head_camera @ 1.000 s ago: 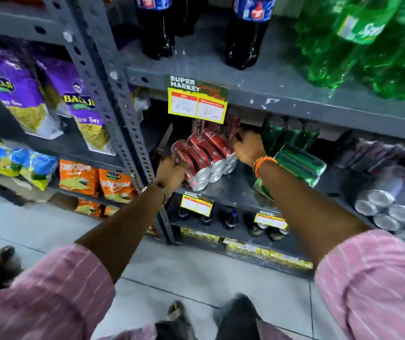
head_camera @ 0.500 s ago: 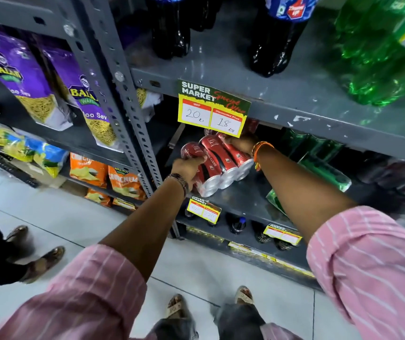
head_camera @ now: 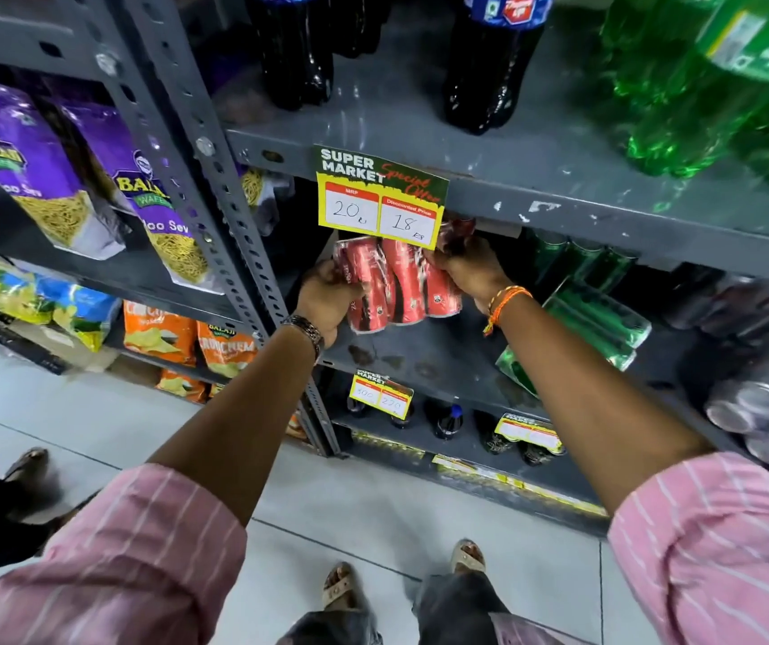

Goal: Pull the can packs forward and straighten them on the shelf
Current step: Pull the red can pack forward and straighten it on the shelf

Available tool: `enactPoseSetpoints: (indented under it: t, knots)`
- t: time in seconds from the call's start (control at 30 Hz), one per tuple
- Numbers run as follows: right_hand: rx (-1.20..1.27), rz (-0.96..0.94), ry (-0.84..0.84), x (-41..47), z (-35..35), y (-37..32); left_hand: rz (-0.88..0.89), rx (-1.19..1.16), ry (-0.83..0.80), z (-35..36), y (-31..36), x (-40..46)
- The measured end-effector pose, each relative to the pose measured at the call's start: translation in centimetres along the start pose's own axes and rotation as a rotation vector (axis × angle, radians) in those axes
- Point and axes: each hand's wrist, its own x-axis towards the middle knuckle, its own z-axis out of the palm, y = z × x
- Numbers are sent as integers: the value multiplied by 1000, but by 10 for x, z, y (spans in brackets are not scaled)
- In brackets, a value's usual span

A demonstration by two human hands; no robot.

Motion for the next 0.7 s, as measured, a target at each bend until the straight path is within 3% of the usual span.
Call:
enactPoseSetpoints:
  t: [0.33,0.7]
  knots:
    - [45,-95,85,-47,9,51,131,254,53,-10,-31,-28]
    - [-8,-87,47,-77,10,72,45,372,-32,-16,-43,-35]
